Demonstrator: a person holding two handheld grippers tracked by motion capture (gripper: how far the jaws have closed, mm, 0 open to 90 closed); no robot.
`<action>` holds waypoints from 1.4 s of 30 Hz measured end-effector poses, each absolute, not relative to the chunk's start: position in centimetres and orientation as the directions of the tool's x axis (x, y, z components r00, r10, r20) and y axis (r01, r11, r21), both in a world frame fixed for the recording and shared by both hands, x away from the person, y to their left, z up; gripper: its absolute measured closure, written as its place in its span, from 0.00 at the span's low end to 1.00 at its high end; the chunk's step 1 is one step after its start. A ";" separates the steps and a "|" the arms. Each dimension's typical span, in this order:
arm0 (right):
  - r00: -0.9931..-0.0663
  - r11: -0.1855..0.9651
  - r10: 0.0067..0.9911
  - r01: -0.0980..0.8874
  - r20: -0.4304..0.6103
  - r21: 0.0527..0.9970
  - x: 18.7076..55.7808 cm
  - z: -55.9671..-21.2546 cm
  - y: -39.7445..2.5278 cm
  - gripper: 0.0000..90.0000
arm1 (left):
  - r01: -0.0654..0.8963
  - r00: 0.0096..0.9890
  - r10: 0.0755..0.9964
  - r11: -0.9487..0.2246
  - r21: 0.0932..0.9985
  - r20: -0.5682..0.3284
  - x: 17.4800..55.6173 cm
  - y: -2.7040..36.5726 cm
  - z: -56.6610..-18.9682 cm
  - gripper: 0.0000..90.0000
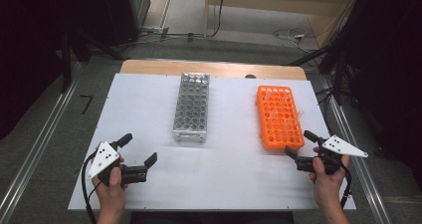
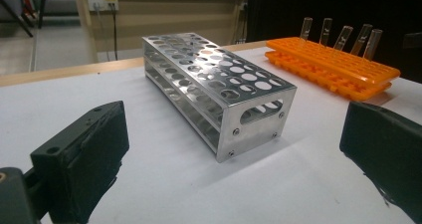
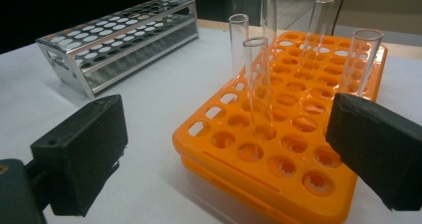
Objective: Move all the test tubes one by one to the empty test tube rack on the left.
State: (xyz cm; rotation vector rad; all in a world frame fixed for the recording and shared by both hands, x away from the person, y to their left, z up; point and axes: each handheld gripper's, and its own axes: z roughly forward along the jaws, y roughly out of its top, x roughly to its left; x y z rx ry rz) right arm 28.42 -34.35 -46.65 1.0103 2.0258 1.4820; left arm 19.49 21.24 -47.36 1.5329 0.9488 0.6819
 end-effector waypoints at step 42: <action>-0.498 0.187 0.866 0.406 0.045 0.895 32.7 -47.8 -32.0 0.82 | 0.245 0.532 0.839 -0.029 0.969 -0.110 19.8 20.0 -47.3 0.00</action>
